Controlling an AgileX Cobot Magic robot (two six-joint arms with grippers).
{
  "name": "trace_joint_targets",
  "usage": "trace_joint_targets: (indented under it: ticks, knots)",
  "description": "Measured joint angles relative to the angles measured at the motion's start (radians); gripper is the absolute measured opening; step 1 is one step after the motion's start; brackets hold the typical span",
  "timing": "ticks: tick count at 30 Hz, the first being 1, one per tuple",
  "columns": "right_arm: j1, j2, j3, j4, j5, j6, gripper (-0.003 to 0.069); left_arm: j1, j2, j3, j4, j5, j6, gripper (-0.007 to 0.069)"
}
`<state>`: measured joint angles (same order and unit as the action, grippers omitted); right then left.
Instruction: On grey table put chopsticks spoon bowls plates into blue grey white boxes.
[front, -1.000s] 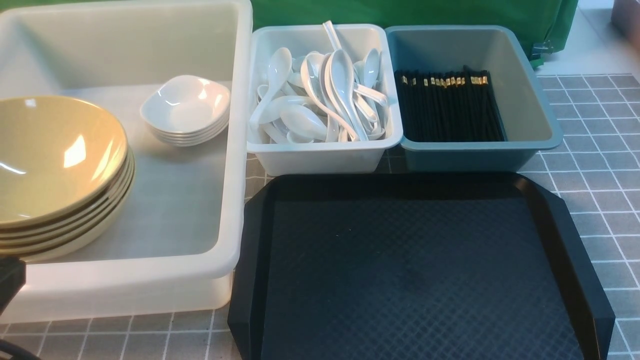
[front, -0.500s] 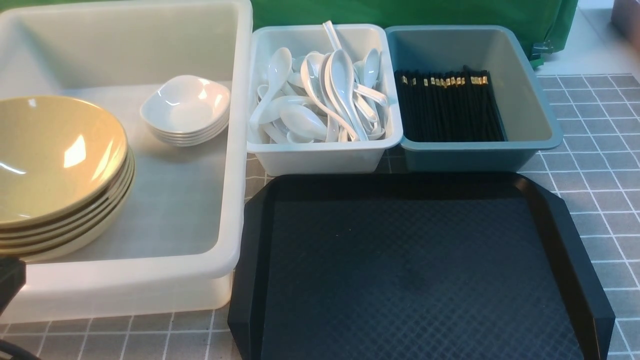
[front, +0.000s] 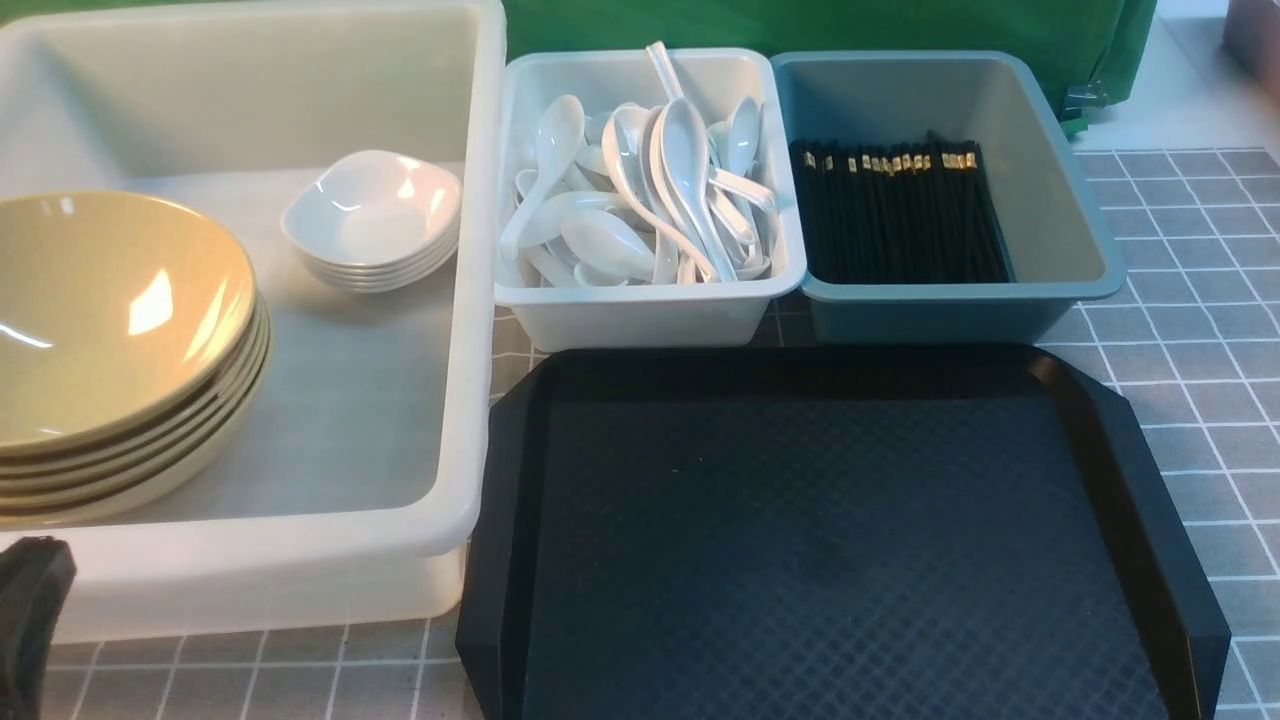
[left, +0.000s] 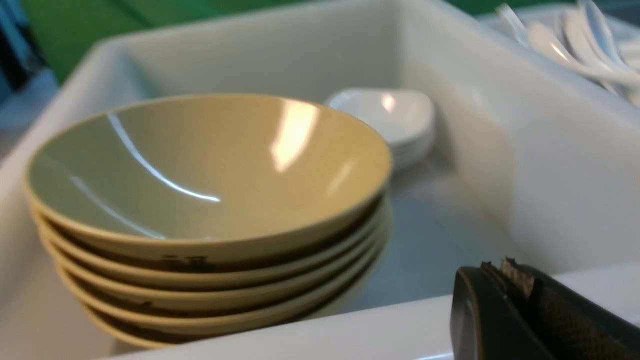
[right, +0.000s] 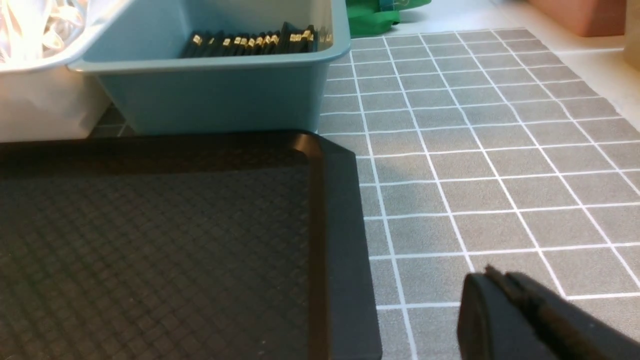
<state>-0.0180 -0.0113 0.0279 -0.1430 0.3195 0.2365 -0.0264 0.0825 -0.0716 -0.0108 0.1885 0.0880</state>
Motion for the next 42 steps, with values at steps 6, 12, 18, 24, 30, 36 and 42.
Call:
trace_joint_targets:
  ticks: [6, 12, 18, 24, 30, 36, 42]
  knots:
    - [0.0, 0.0, 0.0, 0.0, 0.0, 0.0, 0.0042, 0.096, -0.088, 0.096, 0.001, -0.085, -0.065, -0.0011]
    - [0.0, 0.0, 0.0, 0.0, 0.0, 0.0, 0.0046, 0.164, -0.093, 0.096, 0.002, 0.058, -0.078, -0.0011]
    - [0.0, 0.0, 0.0, 0.0, 0.0, 0.0, 0.0054, 0.141, -0.093, 0.096, 0.025, 0.115, -0.068, -0.0011]
    - [0.0, 0.0, 0.0, 0.0, 0.0, 0.0, 0.0061, 0.115, -0.093, 0.096, 0.02, 0.115, -0.066, -0.0011]
    - [0.0, 0.0, 0.0, 0.0, 0.0, 0.0, 0.0067, 0.115, -0.093, 0.096, 0.017, 0.115, -0.065, -0.0011]
    - [0.0, 0.0, 0.0, 0.0, 0.0, 0.0, 0.0078, 0.115, -0.093, 0.096, 0.011, 0.115, -0.064, -0.0011]
    - [0.0, 0.0, 0.0, 0.0, 0.0, 0.0, 0.0078, 0.115, -0.093, 0.096, 0.011, 0.115, -0.064, -0.0011]
